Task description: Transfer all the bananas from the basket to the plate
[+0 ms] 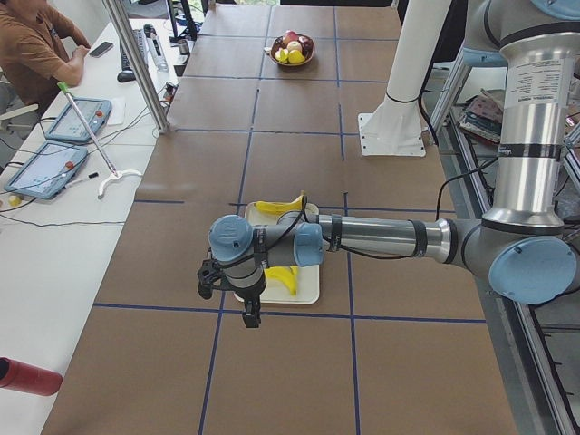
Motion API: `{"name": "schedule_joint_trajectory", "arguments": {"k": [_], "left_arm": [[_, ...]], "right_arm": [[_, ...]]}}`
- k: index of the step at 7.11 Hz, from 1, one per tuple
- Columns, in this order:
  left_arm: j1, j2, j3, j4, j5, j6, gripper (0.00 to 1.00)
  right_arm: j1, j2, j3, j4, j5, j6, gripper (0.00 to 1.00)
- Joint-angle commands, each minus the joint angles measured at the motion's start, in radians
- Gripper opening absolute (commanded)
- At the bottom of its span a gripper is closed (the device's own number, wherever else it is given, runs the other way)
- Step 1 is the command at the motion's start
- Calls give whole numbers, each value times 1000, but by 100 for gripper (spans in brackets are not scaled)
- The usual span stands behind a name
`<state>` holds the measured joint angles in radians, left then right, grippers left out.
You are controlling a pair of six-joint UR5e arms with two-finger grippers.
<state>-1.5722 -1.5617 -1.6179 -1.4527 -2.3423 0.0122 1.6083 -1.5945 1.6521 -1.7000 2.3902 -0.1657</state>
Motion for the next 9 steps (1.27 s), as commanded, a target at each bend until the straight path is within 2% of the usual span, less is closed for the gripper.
{"name": "schedule_joint_trajectory", "arguments": {"k": [1,9], "left_arm": [[0,0,1,0,0,0,100],[-2,0,16,-2,0,0,100]], "right_arm": [[18,-2,-32,23,0,-2,100],[27,5,-29,43,3,3,100]]}}
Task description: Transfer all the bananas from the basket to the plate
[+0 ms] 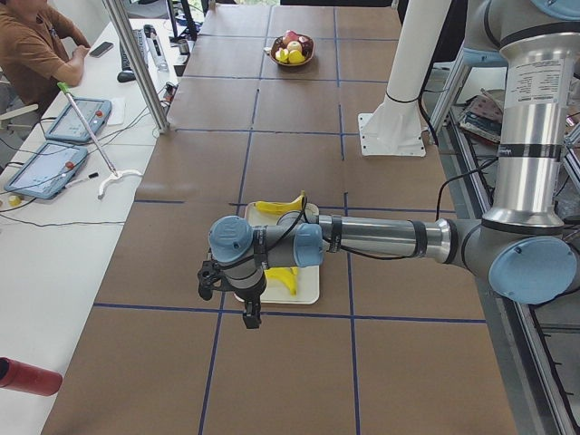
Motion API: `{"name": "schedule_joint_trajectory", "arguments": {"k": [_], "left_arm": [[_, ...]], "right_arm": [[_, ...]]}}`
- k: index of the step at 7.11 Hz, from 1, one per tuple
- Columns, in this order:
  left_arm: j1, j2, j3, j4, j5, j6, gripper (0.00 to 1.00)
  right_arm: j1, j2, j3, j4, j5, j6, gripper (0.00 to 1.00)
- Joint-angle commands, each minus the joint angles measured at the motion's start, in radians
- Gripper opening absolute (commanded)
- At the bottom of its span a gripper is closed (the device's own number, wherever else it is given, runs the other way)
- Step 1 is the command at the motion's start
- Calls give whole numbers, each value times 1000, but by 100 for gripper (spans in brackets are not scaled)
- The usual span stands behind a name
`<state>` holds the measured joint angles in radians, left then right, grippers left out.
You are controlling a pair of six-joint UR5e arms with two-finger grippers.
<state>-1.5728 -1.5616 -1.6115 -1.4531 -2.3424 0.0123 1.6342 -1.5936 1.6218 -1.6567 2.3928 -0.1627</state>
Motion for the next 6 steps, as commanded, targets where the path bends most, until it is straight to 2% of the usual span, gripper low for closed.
{"name": "schedule_joint_trajectory", "arguments": {"k": [1,6], "left_arm": [[-1,0,19,-10,-2,0,100],[0,-3,19,-12,-2,0,100]], "right_arm": [[4,6,4,0,0,0,100],[6,7,12,2,2,0,100]]}}
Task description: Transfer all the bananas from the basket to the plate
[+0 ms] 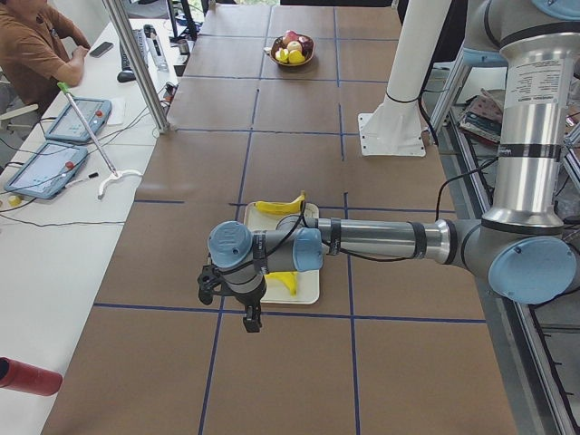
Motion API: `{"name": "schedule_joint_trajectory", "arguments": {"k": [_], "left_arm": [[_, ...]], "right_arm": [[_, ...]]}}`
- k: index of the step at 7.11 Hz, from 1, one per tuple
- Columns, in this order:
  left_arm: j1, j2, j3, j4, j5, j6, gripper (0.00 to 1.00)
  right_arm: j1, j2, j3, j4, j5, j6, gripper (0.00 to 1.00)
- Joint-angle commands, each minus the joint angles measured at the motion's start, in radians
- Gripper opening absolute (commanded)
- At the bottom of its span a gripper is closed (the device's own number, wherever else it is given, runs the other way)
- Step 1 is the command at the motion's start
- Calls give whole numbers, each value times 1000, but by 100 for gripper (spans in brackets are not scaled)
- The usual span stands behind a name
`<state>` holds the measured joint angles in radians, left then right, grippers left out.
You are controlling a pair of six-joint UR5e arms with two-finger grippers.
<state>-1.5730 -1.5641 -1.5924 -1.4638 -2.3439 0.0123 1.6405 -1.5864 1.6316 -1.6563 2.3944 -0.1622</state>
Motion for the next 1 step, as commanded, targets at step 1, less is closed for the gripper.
{"name": "schedule_joint_trajectory", "arguments": {"k": [1], "left_arm": [[1,-1,0,-1,0,0,100]], "right_arm": [[1,0,2,22,0,1,100]]}}
